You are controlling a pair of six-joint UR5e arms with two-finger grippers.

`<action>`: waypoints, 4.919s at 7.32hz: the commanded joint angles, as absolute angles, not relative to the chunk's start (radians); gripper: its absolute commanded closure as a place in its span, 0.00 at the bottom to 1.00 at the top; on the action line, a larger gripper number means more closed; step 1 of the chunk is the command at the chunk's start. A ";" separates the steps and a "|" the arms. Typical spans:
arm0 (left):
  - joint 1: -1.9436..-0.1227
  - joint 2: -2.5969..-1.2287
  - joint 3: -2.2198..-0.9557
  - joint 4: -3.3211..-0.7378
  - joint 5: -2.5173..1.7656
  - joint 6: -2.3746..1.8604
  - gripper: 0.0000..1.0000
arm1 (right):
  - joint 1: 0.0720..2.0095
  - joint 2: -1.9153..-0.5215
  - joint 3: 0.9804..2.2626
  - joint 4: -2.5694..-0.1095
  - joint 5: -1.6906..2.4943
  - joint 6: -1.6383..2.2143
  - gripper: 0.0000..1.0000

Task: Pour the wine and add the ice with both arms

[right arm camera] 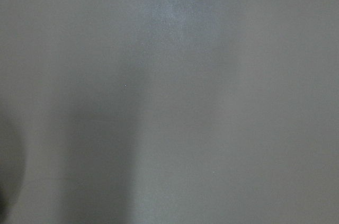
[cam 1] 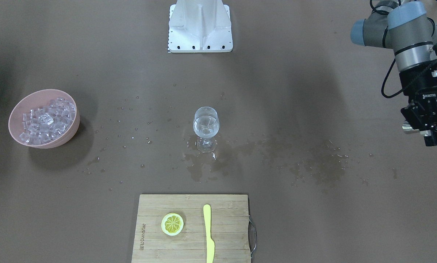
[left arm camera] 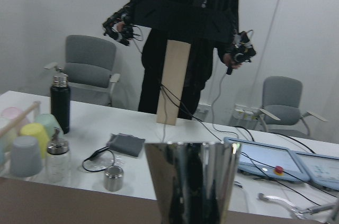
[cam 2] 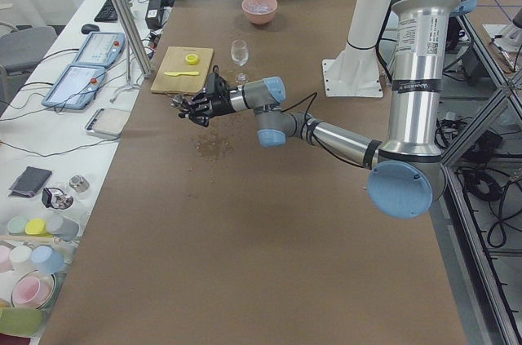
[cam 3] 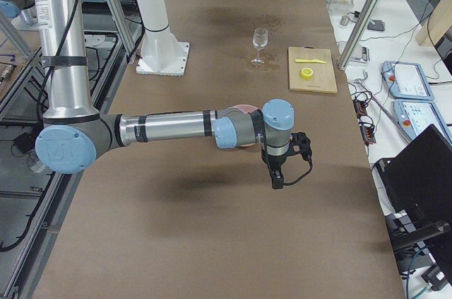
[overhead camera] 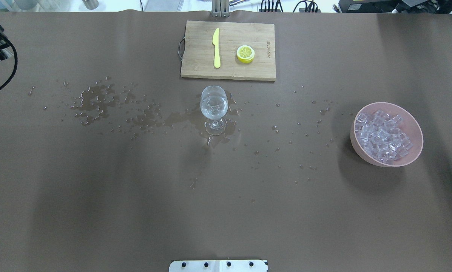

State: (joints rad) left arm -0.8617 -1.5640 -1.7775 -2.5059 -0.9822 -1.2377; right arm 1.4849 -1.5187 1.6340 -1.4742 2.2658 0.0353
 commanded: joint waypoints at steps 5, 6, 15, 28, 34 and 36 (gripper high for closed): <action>-0.737 -1.708 -1.747 -1.678 -0.797 -1.875 1.00 | 1.485 -1.506 1.634 -1.471 2.261 0.035 0.00; -0.720 -1.739 -1.714 -1.595 -0.766 -1.963 1.00 | 1.485 -1.505 1.634 -1.471 2.260 0.035 0.00; -0.693 -1.764 -1.487 -1.588 -0.678 -1.991 1.00 | 1.485 -1.511 1.634 -1.471 2.258 0.034 0.00; -0.680 -1.749 -1.407 -1.886 -0.681 -1.821 0.02 | 1.485 -1.511 1.634 -1.470 2.256 0.034 0.00; -0.718 -1.594 -1.457 -2.353 -0.692 -1.372 0.02 | 1.485 -1.503 1.637 -1.470 2.258 0.072 0.00; -0.765 -1.533 -1.569 -2.457 -0.806 -1.240 0.02 | 1.485 -1.502 1.638 -1.468 2.258 0.072 0.00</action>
